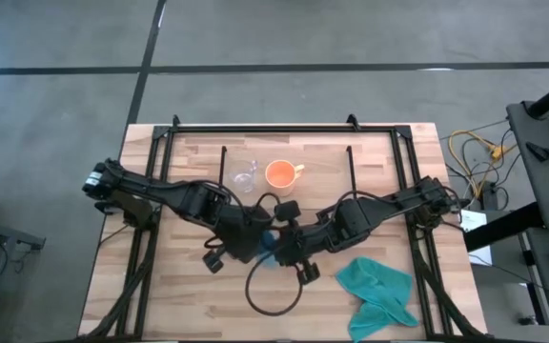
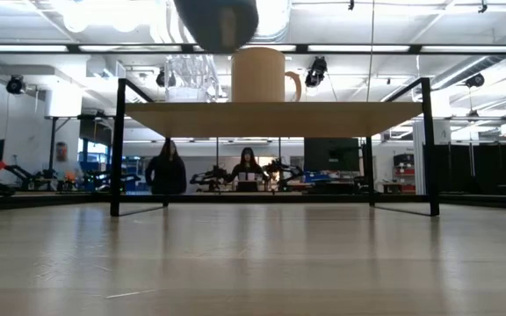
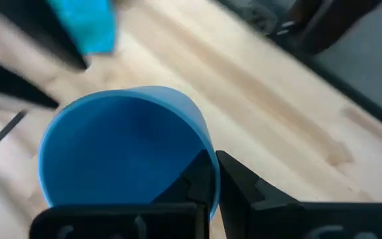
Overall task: Stack small to large cups/mugs on shelf
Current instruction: Put the blue cup on the shelf
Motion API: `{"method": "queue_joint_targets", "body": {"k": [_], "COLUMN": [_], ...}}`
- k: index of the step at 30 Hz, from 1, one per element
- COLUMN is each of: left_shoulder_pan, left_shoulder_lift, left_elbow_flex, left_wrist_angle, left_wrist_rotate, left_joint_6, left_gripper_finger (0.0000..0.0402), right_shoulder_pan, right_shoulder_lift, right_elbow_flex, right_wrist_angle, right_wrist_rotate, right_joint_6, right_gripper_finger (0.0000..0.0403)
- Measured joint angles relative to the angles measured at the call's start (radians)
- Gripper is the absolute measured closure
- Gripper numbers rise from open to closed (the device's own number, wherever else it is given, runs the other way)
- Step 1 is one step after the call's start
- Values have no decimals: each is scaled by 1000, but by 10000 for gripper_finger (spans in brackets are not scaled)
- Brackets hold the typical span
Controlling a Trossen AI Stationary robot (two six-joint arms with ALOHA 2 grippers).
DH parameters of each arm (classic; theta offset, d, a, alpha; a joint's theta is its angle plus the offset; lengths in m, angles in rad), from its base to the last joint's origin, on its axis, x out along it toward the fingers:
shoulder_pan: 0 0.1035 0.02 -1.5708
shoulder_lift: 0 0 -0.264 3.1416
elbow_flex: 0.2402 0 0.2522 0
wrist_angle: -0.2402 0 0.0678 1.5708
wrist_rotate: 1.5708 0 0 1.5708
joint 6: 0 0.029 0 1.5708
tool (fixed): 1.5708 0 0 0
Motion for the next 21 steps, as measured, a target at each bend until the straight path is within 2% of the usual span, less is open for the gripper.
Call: {"method": "queue_joint_targets", "body": {"k": [3,8,15,21], "left_shoulder_pan": [10,24,47,83], "left_shoulder_lift": [0,0,2,49], "left_elbow_flex": [7,41,96,141], "left_wrist_angle": [4,66,145,136], "left_wrist_rotate": [-78,-128,-222,-229], "left_joint_6": [-35,-51,-63,-64], "left_gripper_finger": [401,401,402,401], "right_shoulder_pan": [4,5,19,37], "right_shoulder_lift": [-8,-45,-112,-152], "right_elbow_flex": [15,32,32,32], "right_wrist_angle": [-40,-110,-189,-213], "right_wrist_rotate": [41,41,40,41], "right_joint_6": [47,199,364,440], "right_gripper_finger": [311,303,318,327]}}
